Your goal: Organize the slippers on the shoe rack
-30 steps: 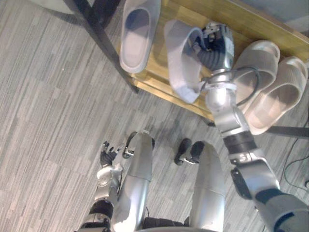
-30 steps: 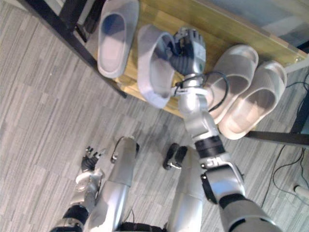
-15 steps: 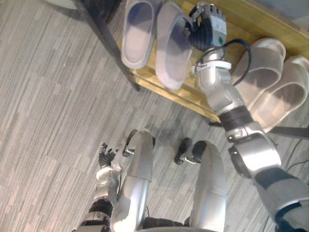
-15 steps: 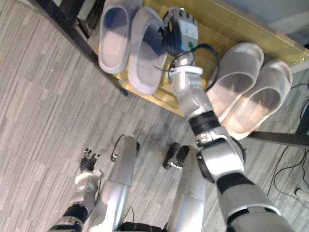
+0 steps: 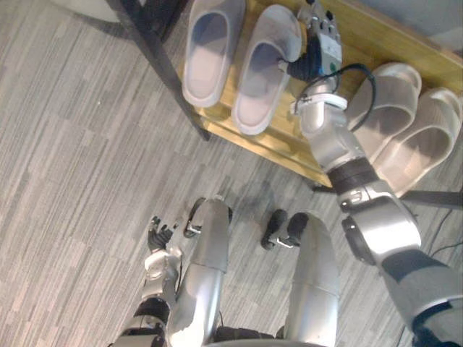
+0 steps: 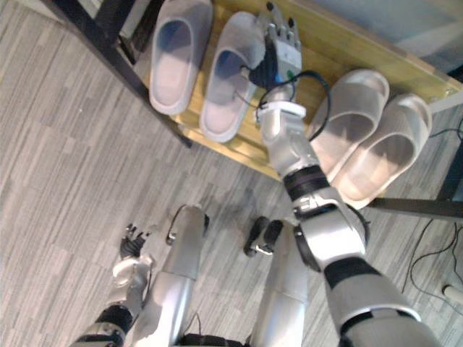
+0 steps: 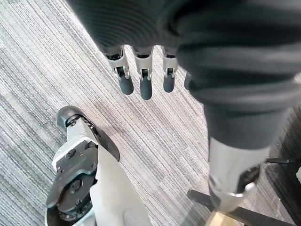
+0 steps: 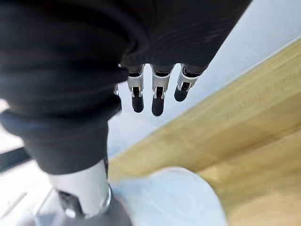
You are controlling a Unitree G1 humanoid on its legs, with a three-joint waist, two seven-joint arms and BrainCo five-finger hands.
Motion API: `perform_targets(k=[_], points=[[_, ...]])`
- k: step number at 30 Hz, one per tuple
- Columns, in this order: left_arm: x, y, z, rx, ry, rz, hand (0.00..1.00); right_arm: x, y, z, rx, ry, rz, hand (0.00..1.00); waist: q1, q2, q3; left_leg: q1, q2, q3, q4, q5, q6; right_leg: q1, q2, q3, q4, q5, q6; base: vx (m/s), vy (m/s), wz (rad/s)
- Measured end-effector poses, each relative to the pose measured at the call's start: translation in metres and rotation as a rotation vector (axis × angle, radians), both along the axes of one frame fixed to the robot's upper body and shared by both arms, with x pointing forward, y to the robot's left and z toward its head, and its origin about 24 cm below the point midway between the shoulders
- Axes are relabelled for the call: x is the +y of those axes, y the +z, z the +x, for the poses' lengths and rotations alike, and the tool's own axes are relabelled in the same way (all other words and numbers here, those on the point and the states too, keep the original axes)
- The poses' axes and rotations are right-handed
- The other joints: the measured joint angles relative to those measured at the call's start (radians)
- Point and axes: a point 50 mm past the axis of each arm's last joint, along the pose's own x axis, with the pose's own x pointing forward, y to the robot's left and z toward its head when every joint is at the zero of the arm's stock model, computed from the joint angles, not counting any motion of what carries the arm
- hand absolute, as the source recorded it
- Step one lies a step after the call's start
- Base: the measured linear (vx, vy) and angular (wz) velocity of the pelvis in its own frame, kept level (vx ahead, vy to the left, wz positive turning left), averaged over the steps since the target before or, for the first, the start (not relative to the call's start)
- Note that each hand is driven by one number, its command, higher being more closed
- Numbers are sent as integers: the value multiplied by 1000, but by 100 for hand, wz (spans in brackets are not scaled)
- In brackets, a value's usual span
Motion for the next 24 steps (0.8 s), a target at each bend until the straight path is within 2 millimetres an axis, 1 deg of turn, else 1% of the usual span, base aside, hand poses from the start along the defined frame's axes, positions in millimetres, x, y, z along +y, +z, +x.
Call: perform_targets(k=[3, 5, 8, 11, 13, 15, 16, 20, 22, 24], points=[[-2, -1, -1, 3, 4, -13, 0, 3, -6, -10, -20, 77, 117, 0, 0, -2, -15, 7, 1, 3, -4, 0, 0, 6, 0, 1, -3, 0, 0, 0, 0, 0], [-4, -2, -1, 2, 8, -23, 0, 5, -11, -16, -30, 113, 151, 0, -2, -2, -19, 12, 1, 3, -4, 0, 0, 11, 0, 1, -4, 0, 0, 0, 0, 0], [-7, -2, -1, 4, 7, -34, 0, 2, -27, -23, -15, 136, 254, 0, -2, -2, -20, 40, 4, 3, -20, 0, 0, 40, 1, -1, -17, -1, 0, 0, 0, 0], [-9, -3, -2, 8, 7, -41, 0, 0, -39, -32, -14, 165, 355, 0, -2, -4, -21, 61, 11, 10, -42, 3, 1, 59, 6, -1, -38, 2, 3, 15, 9, -3], [-8, -4, -2, 10, 10, -43, 0, -1, -47, -38, -11, 201, 474, 0, -3, -5, -22, 70, 13, 12, -51, 3, 0, 69, 7, -2, -46, 2, 3, 18, 1, 0], [-9, -4, -2, 9, 16, -49, 0, -2, -57, -42, 4, 242, 588, 0, -3, -5, -22, 76, 14, 13, -62, 5, -2, 74, 8, -2, -54, 3, 2, 42, -2, 0], [-8, -4, -3, 10, 24, -54, 0, -2, -65, -43, 25, 257, 657, 0, -6, -5, -21, 80, 15, 15, -66, 6, -3, 77, 8, -1, -56, 3, 2, 50, -3, 0], [-7, -5, -4, 12, 34, -63, 0, 2, -98, -48, 124, 306, 839, 0, -10, -6, -21, 105, 20, 22, -80, 6, -4, 104, 9, -2, -69, 7, -4, 49, -1, 1], [-8, -5, -4, 15, 30, -69, 0, 1, -109, -50, 155, 333, 909, 0, -10, -7, -20, 118, 20, 27, -92, 7, -3, 115, 8, 1, -79, 0, 8, 19, 1, 0], [-9, -5, -5, 14, 30, -72, 0, 5, -117, -52, 178, 372, 981, 0, -10, -8, -20, 119, 21, 28, -100, 10, -4, 116, 8, 0, -86, 1, 10, 0, 0, 0]])
